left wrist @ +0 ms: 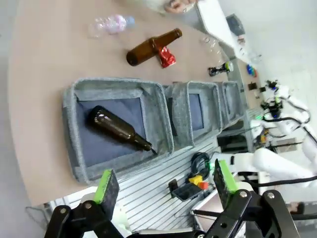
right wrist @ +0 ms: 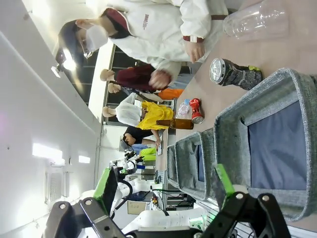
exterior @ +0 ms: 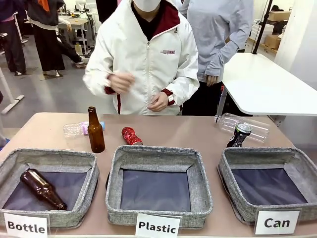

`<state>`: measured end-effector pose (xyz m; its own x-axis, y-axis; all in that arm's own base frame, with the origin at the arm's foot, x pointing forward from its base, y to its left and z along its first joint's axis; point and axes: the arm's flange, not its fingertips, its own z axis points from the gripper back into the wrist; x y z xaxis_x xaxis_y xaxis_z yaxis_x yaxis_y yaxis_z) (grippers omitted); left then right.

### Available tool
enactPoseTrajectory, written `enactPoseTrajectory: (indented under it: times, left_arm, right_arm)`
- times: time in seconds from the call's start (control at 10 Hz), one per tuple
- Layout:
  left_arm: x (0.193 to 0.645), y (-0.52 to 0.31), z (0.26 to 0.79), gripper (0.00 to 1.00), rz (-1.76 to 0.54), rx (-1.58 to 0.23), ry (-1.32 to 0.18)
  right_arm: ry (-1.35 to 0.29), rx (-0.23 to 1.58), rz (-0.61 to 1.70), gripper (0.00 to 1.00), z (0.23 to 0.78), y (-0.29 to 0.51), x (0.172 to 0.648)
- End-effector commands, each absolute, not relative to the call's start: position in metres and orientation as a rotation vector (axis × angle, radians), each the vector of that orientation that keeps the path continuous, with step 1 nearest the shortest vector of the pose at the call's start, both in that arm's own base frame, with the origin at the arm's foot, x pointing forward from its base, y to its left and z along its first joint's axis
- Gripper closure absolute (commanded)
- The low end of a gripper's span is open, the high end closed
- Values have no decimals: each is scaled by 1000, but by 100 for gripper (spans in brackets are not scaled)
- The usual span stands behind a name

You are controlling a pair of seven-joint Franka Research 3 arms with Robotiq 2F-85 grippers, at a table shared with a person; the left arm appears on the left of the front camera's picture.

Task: Sort the can waste into the basket.
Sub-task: Pick up the can waste from the table and place it in the right Fabric basket.

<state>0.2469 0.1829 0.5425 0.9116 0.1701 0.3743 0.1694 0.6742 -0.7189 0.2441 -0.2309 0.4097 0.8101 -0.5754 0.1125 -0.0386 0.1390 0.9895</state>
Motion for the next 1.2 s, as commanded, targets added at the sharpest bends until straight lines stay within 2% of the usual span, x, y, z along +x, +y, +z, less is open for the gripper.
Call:
enactPoseTrajectory:
  times: [0.0,0.2,0.4,0.9,1.1]
  left_arm:
    - [277,134,577,0,-59,-711,-353]
    - [320,57,606,0,-184,-565,-296]
    - [350,-13,617,0,-136,-419,-298]
    - [348,-130,590,0,-314,-234,-339]
    - [336,-160,575,0,-345,-207,-445]
  right_arm:
    - [-569,1399,-396,0,412,-232,246]
    - [-569,1399,-396,0,412,-232,246]
    - [-569,1399,-396,0,412,-232,246]
    - [-569,1399,-396,0,412,-232,246]
    - [-569,1399,-396,0,412,-232,246]
